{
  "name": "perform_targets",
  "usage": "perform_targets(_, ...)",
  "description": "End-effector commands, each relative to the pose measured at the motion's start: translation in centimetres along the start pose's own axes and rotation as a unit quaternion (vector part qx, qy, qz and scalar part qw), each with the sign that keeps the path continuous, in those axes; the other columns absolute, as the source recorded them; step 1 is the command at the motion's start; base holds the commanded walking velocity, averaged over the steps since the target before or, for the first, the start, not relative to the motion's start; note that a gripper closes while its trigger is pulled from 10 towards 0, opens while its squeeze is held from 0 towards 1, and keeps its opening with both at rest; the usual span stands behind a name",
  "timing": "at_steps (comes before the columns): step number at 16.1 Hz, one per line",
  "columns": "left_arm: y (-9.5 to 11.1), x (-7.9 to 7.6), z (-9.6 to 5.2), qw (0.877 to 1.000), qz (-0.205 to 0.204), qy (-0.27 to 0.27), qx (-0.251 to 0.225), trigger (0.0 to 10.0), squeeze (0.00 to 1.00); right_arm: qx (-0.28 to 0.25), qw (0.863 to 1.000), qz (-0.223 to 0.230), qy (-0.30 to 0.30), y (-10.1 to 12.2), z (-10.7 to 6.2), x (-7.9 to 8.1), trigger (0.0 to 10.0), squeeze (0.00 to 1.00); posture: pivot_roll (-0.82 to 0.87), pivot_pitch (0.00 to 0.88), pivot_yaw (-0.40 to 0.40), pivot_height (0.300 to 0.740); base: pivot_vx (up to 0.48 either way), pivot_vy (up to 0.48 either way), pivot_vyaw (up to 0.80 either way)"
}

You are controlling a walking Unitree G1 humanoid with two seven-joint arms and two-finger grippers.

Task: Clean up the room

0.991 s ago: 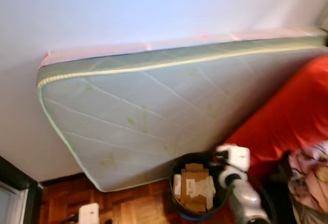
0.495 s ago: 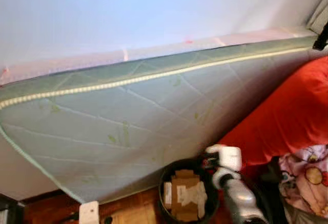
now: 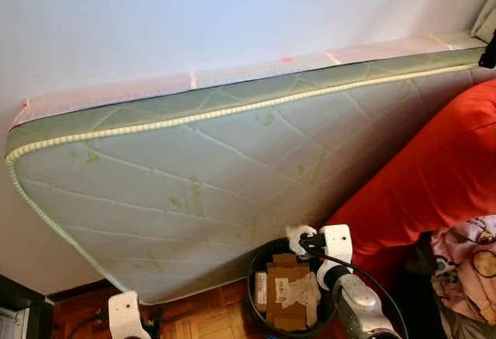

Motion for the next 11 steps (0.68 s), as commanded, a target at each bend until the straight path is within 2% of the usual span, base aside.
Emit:
perform_targets(1,-0.43,0.24,-0.37,1.0,-0.003,-0.002,-0.004,10.0,0.0,0.004,1.0,-0.003,0.004,-0.49,-0.24,0.15,10.0,0.0,0.08,0.135,-0.053,0.74,0.0,0.0,0.0)
perform_targets(6,-0.41,0.21,-0.55,1.0,-0.006,-0.008,-0.015,10.0,0.0,0.023,1.0,-0.009,0.003,-1.14,-0.34,0.18,10.0,0.0,0.08,0.127,-0.049,0.735,0.0,0.0,0.0)
perform_targets(9,-0.38,0.17,-0.59,1.0,-0.005,-0.014,-0.018,10.0,0.0,0.029,0.999,-0.016,-0.001,-1.37,-0.4,0.09,10.0,0.0,0.09,0.118,-0.047,0.685,0.0,0.0,0.0)
perform_targets(11,-0.41,0.1,-0.58,1.0,-0.003,-0.016,-0.017,10.0,0.0,0.026,1.0,-0.014,-0.002,-1.32,-0.41,0.12,10.0,0.0,0.09,0.12,-0.047,0.68,0.0,0.0,0.0)
Point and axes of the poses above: a point about 5 cm out from each wrist's last joint towards the gripper, its own z axis pointing out of the wrist towards the gripper, its own y axis along the axis of the wrist's last joint, x = y × z, the point moved 3 cm from there along z, pointing out of the wrist towards the gripper, and after that the axes turned 8 degrees about -z, right-handed, at the moved point
